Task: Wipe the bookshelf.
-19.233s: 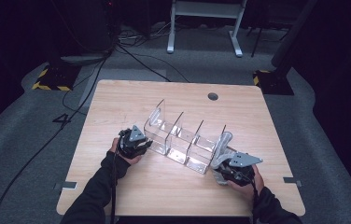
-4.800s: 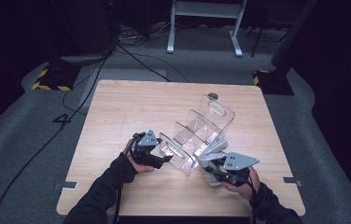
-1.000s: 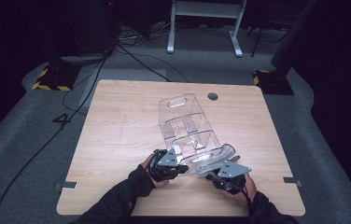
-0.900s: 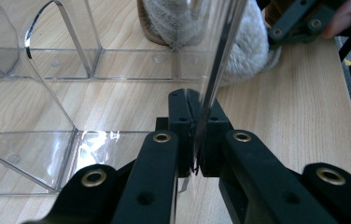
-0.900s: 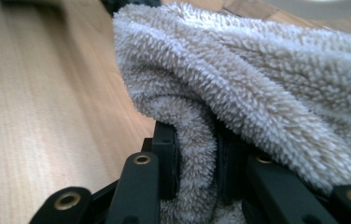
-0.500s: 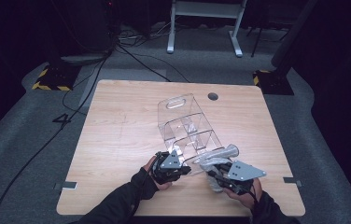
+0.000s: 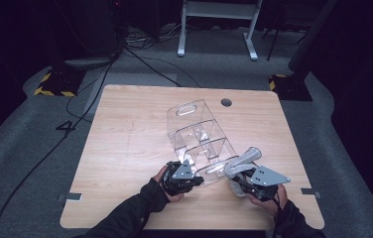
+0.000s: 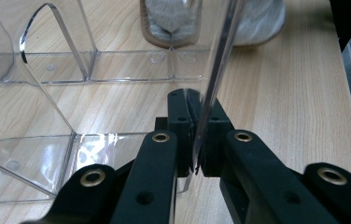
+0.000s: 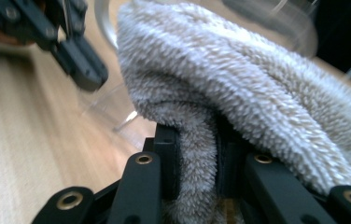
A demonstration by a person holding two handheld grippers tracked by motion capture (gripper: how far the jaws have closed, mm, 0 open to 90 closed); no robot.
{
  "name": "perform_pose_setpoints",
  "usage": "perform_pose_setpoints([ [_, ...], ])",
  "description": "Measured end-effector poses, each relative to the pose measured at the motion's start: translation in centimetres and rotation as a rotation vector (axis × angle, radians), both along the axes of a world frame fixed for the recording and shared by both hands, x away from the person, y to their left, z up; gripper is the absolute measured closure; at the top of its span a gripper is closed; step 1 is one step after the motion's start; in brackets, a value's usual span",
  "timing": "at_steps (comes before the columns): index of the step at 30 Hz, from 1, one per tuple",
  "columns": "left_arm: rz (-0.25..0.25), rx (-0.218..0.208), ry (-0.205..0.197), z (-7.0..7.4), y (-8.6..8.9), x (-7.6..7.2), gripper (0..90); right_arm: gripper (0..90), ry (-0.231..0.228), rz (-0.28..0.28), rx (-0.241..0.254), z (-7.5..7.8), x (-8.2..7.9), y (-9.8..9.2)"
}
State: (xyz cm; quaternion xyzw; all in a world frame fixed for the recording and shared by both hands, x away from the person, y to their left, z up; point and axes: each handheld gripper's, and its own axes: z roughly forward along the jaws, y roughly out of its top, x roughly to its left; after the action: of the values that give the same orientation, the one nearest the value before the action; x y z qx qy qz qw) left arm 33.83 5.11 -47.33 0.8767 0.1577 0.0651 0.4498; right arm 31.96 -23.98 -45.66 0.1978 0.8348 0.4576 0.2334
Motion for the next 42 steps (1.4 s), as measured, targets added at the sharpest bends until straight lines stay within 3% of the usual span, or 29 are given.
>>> perform_pose_setpoints([
  [3,0.005,-0.009,0.008,-0.1,0.0,0.0,85.9,75.0,0.044,0.009,-0.007,-0.9,0.4,0.3],
  [7,0.005,-0.014,0.008,-0.1,0.0,0.0,85.8,74.9,0.070,0.027,-0.048,-1.9,0.6,0.8],
  [8,0.009,-0.015,0.007,-0.1,0.0,0.0,85.7,74.7,0.092,0.045,-0.079,-2.8,0.5,1.4],
  [9,0.009,-0.015,0.007,-0.1,0.0,0.0,85.8,74.7,0.092,0.045,-0.079,-2.8,0.5,1.4],
  [11,0.017,-0.016,0.005,-0.2,0.0,-0.1,85.9,74.6,0.048,0.085,-0.113,-2.8,-0.3,2.3],
  [13,0.013,-0.012,-0.003,-0.2,-0.2,-0.2,85.9,74.6,0.029,0.096,-0.111,-2.5,-0.6,2.5],
  [14,0.016,-0.017,0.000,-0.2,-0.3,-0.2,85.7,74.7,0.015,0.103,-0.035,-1.2,-1.0,2.4],
  [18,0.022,-0.011,-0.010,-0.2,-0.9,-0.5,85.3,74.9,-0.052,0.108,0.059,1.3,-2.1,2.1],
  [20,0.018,-0.008,-0.017,-0.2,-1.0,-0.6,85.0,74.9,-0.116,0.117,0.092,2.8,-2.9,2.2],
  [25,0.026,-0.011,-0.021,-0.4,-1.5,-0.8,84.7,74.9,-0.169,0.087,0.113,3.9,-3.2,1.5],
  [27,0.026,-0.009,-0.022,-0.4,-1.8,-0.9,84.6,74.9,-0.139,0.065,0.128,3.3,-2.6,1.1],
  [29,0.023,-0.005,-0.020,-0.5,-2.0,-0.9,84.1,74.8,-0.091,0.084,0.126,2.4,-2.3,1.4],
  [31,0.022,0.005,-0.022,-0.5,-2.0,-0.9,83.8,74.8,-0.073,0.140,0.055,1.6,-2.5,2.4],
  [32,0.017,0.034,-0.020,-0.7,-2.2,-0.9,83.4,74.8,-0.076,0.158,0.022,1.1,-2.6,2.9],
  [33,0.001,0.084,-0.024,-1.3,-2.5,-0.9,81.1,74.8,-0.032,0.180,-0.002,0.1,-2.5,3.7],
  [35,0.001,0.076,-0.005,-1.7,-2.5,-1.0,77.1,74.8,-0.023,0.184,-0.017,-0.3,-2.5,4.0],
  [37,-0.010,0.081,0.003,-1.7,-2.2,-0.9,76.6,74.8,0.016,0.191,-0.090,-2.1,-2.3,4.4],
  [42,-0.044,0.092,-0.002,-1.2,-1.2,-1.4,70.2,74.8,0.029,0.171,-0.097,-2.5,-2.1,4.0],
])
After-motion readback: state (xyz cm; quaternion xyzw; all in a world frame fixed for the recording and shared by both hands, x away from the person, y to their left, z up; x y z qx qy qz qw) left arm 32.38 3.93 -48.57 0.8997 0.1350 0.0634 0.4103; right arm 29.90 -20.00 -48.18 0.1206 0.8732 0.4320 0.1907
